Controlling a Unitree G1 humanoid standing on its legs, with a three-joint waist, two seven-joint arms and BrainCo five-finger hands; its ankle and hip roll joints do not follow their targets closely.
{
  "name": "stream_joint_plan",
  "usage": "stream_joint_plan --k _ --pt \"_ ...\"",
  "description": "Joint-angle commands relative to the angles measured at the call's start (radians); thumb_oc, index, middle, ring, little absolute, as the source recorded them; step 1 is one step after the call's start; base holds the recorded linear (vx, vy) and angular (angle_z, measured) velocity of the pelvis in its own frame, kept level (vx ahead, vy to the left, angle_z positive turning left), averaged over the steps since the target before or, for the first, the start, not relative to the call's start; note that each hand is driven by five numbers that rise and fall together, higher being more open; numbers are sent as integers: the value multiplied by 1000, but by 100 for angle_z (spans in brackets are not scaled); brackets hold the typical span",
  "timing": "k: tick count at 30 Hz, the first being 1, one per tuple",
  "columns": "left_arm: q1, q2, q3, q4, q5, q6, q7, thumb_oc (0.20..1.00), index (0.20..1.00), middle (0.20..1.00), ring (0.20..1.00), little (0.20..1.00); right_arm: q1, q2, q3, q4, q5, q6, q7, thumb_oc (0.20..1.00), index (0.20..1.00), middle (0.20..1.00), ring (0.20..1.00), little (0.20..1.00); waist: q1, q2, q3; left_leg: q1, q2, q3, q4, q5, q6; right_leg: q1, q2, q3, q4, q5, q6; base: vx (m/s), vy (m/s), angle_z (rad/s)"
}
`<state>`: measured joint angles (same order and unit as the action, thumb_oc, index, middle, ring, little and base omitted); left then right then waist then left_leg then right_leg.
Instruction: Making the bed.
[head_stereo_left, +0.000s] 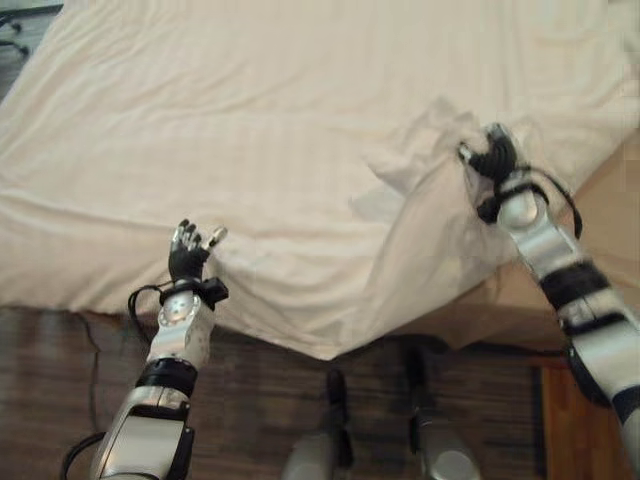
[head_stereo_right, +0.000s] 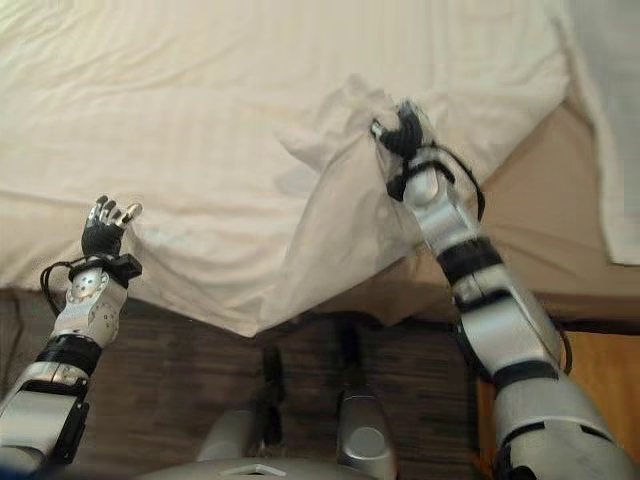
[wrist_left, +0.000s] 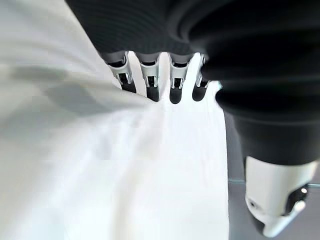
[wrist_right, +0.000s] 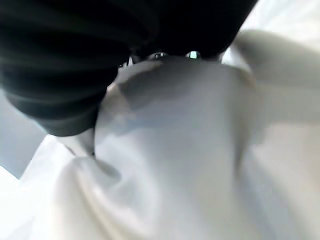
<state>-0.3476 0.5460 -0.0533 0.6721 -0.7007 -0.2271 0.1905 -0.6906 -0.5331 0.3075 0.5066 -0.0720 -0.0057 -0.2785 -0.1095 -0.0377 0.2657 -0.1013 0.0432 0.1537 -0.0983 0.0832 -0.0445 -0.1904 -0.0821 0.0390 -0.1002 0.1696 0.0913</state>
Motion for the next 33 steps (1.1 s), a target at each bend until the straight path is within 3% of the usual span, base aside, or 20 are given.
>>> stream_joint_plan --k 1,8,11,12,15,17,18,22,26,29,33 --pt "-24 -66 -25 -19 46 -14 -45 1000 1000 1000 1000 1000 56 -39 -35 64 -19 -6 -17 200 200 200 200 200 -72 33 -84 95 4 63 11 -103 5 56 -29 14 13 -92 64 40 20 -29" --pt "56 -89 -2 -18 67 4 -65 1000 1000 1000 1000 1000 206 -93 -87 111 -58 13 23 200 200 200 200 200 -129 42 -102 142 5 131 11 -123 9 59 -23 74 13 -83 76 -13 -6 -47" --pt "16 -113 -25 10 45 -6 -66 1000 1000 1000 1000 1000 143 -126 -67 209 -52 19 14 200 200 200 200 200 -157 70 -76 136 -2 158 11 -119 7 37 -25 106 13 -73 78 -135 23 -43" --pt "-32 -125 -47 52 20 -17 -70 1000 1000 1000 1000 1000 48 -175 -29 295 -58 30 6 200 200 200 200 200 -189 94 -50 131 -9 179 11 -124 6 15 -26 131 13 -67 83 -107 33 -38" --pt "-82 -122 -50 80 -8 -33 -70 1000 1000 1000 1000 1000 -87 -232 40 398 -82 41 3 200 200 200 200 200 -213 114 -27 114 -15 205 11 -122 7 -22 -17 168 13 -55 87 -151 63 -29" --pt "-115 -112 -50 88 -37 -46 -72 1000 1000 1000 1000 1000 -207 -280 85 579 -87 78 0 200 200 200 200 200 -231 138 -13 84 -22 231 11 -118 7 -67 -1 197 19 -46 90 -66 31 -72" --pt "-110 -112 -48 74 -53 -50 -78 1000 1000 1000 1000 1000 -223 -292 87 654 -98 101 -6 1000 1000 1000 1000 1000 -234 150 -14 76 -22 238 11 -117 7 -76 3 205 22 -46 89 0 0 -54" --pt "-69 -140 -50 27 -76 -51 -91 1000 1000 1000 1000 1000 -163 -295 29 782 -96 136 -29 1000 1000 1000 1000 1000 -235 179 -26 78 -18 234 11 -115 5 -68 -3 191 22 -53 86 38 -28 -19" --pt "55 -212 -60 -103 -78 -32 -121 1000 1000 1000 1000 1000 42 -303 -136 941 -98 182 -37 1000 1000 1000 1000 1000 -234 210 -37 92 -16 215 11 -117 4 -45 -9 167 16 -70 81 46 -37 14" --pt "91 -233 -59 -142 -76 -26 -129 1000 1000 1000 1000 1000 142 -290 -190 977 -109 188 -23 1000 1000 1000 1000 1000 -229 211 -42 99 -14 213 11 -120 5 -33 -10 161 14 -77 80 22 -25 35" --pt "115 -259 -78 -163 -46 -11 -146 1000 1000 1000 1000 1000 339 -278 -296 1027 -110 181 -10 1000 1000 1000 1000 1000 -215 181 -54 121 -1 206 11 -118 2 -2 -8 140 13 -86 74 13 -63 -4"
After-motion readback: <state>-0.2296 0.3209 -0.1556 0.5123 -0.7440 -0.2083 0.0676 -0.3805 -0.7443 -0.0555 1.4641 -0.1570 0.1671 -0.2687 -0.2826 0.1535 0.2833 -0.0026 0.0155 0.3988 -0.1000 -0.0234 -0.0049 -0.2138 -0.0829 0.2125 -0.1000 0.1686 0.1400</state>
